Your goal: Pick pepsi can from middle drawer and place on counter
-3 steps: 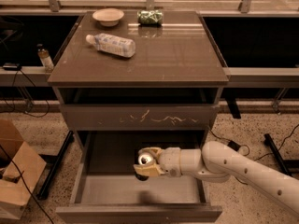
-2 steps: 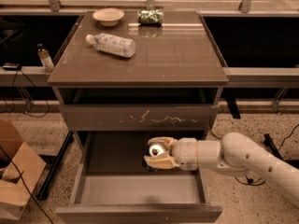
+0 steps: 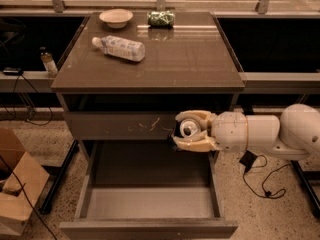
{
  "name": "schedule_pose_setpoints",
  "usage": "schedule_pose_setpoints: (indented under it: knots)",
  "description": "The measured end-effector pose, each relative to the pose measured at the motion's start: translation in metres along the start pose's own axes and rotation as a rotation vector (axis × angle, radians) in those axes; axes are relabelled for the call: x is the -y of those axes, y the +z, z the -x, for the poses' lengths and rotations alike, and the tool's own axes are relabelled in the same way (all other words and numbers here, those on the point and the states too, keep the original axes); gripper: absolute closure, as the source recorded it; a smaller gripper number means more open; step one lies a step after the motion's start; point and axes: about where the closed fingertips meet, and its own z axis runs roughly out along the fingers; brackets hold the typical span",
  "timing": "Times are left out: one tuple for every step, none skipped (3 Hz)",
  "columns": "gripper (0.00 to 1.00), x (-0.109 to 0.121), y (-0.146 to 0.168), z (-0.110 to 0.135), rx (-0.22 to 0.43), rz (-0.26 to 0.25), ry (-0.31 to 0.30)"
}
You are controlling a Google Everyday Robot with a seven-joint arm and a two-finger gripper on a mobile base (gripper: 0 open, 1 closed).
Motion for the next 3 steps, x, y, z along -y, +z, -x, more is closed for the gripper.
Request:
schedule_pose_setpoints:
  knots:
    - [1.0,0.013,-0.025,0.076,-0.009,-0.037,-0.185]
    - [1.0,0.013,-0.025,0.076,-0.009,-0.037,-0.185]
    - [1.0,0.023,-0.024,0.091,-0.039,-0.045,-0.244]
